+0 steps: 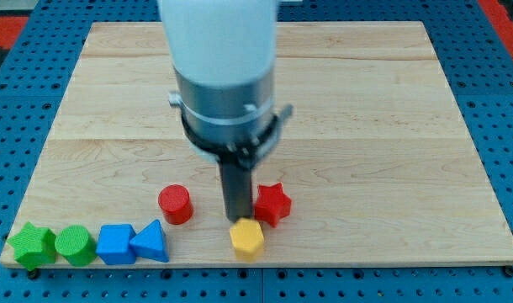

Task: Drag the red star to the top side of the board

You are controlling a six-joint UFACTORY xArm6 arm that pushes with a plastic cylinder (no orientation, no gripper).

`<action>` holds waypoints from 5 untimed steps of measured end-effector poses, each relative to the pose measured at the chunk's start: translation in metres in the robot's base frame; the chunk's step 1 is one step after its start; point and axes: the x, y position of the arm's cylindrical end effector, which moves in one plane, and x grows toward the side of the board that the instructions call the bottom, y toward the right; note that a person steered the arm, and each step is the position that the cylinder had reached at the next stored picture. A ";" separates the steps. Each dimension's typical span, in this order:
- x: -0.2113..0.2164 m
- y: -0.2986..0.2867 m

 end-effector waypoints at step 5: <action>-0.082 0.028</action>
